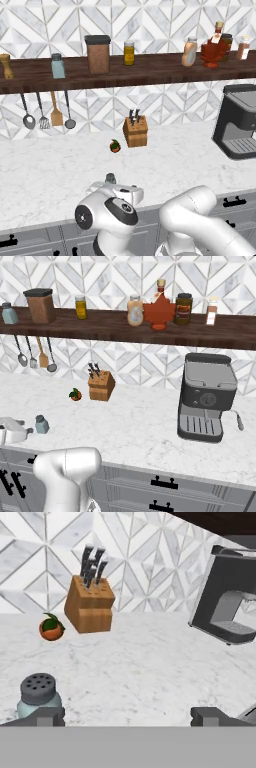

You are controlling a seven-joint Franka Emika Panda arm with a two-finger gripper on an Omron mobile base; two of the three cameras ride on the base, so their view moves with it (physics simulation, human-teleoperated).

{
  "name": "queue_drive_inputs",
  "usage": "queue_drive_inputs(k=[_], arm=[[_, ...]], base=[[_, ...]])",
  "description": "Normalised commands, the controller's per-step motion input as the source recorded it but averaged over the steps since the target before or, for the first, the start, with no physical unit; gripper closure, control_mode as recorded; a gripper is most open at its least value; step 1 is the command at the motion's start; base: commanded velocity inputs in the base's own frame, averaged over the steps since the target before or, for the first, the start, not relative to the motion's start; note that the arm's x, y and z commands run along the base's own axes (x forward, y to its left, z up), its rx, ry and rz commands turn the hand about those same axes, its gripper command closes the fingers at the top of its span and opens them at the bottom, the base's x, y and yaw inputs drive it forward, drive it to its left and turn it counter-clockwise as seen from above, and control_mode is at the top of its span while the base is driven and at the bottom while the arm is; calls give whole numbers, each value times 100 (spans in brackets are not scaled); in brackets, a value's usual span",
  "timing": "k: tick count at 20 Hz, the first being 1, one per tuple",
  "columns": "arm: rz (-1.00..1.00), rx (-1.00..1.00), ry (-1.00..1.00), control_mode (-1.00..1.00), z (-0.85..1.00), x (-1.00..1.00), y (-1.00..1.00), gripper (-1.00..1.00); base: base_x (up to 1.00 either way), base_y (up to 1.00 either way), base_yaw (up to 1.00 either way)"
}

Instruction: Put the shaker and condiment bottle from the counter next to their counterparts in the cabinet.

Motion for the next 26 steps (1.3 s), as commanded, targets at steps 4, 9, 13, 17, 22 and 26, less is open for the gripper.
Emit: queue_drive_inputs(k=[4,9,13,17,22,26], arm=[[0,-6,0,-100,-50,35,28,-100],[-8,-5,-3,-100,-37,10,30,-100],[-8,0,-3,-100,-2,8,1,-100],[-7,0,-1,-100,-8,18,1,-100],[-1,0,0,-100,-8,22,0,-100],[-3,0,-1,-100,-17,30,4,-100]], base=[[0,0,0],[0,0,0],[0,0,0],[0,0,0],[0,0,0],[0,0,0]])
